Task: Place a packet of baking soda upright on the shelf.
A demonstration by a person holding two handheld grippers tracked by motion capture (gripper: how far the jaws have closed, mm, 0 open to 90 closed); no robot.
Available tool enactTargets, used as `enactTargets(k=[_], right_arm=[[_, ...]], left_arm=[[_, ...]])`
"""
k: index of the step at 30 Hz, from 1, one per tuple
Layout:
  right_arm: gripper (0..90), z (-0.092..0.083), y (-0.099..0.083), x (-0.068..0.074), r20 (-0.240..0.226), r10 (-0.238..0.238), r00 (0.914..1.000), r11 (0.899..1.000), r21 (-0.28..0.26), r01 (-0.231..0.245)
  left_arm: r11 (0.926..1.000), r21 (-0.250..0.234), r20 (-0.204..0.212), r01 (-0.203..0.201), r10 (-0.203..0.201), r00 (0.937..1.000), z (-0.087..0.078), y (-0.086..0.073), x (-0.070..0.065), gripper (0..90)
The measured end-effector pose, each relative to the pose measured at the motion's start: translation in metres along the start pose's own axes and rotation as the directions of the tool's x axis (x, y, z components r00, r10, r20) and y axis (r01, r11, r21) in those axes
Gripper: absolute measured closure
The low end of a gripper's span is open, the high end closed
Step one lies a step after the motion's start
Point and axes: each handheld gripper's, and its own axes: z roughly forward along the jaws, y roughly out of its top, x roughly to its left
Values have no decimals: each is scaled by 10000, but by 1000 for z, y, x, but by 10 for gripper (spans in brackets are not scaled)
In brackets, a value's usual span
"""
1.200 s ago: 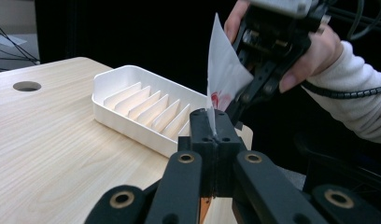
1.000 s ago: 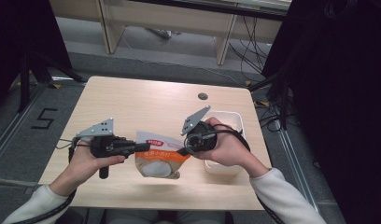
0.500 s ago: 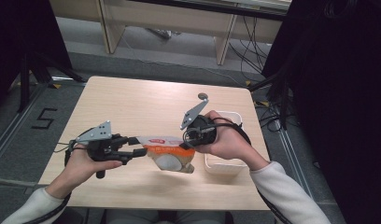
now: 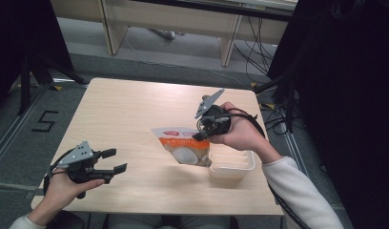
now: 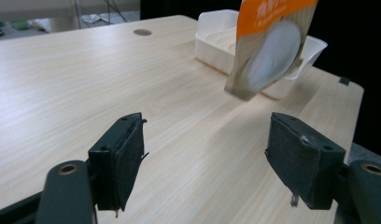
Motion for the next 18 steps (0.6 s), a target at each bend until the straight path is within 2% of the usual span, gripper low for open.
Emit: enactTargets(k=[1, 2, 3, 4, 5, 6, 8, 9, 10, 15, 16, 18], right_arm=[[900, -1, 0, -2, 65, -208, 9998, 9997, -112, 209], [900, -2, 0, -3, 53, -141, 9999, 9999, -97, 141], [900, -3, 0, -4, 63, -296, 9995, 9995, -143, 296], [900, -6, 0, -6, 83, -213, 9997, 9997, -118, 214], [900, -8, -1, -7, 128, -223, 9997, 9996, -141, 225], [900, -8, -1, -7, 128, -223, 9997, 9996, -141, 225], [900, -12, -2, -10, 137, -201, 9997, 9996, -197, 204], [900, -14, -3, -10, 135, -200, 9997, 9996, -220, 203], [900, -15, -4, -11, 128, -195, 9997, 9995, -243, 198], [900, -23, -9, -16, 235, -94, 9997, 9996, -254, 100], [900, -24, -10, -17, 285, -72, 9996, 9996, -255, 79], [900, -27, -13, -20, 324, -66, 9995, 9997, -224, 73]], left_arm=[[10000, 29, -92, 56, -56, 9999, -1, -1, 0, 263], [10000, 39, -78, 75, -75, 9999, 0, -2, 0, 262], [10000, 11, -74, 74, -74, 9999, 0, -3, 0, 261], [10000, -35, -78, -67, 67, 9999, 0, -2, 0, 262], [9998, -196, 2, 99, -99, 10000, 2, -3, -2, 262], [9998, -196, 2, 99, -99, 10000, 2, -3, -2, 262], [9998, -146, 1, -163, 163, 9999, 3, -4, -2, 263], [9998, -122, 24, -156, 156, 9999, 4, -4, -2, 263], [10000, -70, -109, 22, -22, 9999, 5, -6, -4, 263], [10000, -1, -185, -14, 14, 9998, 11, -8, -5, 264], [9997, 12, -133, -250, 250, 9996, 11, -7, -5, 265], [10000, -45, -138, -46, 45, 9999, 12, -8, -6, 266]])
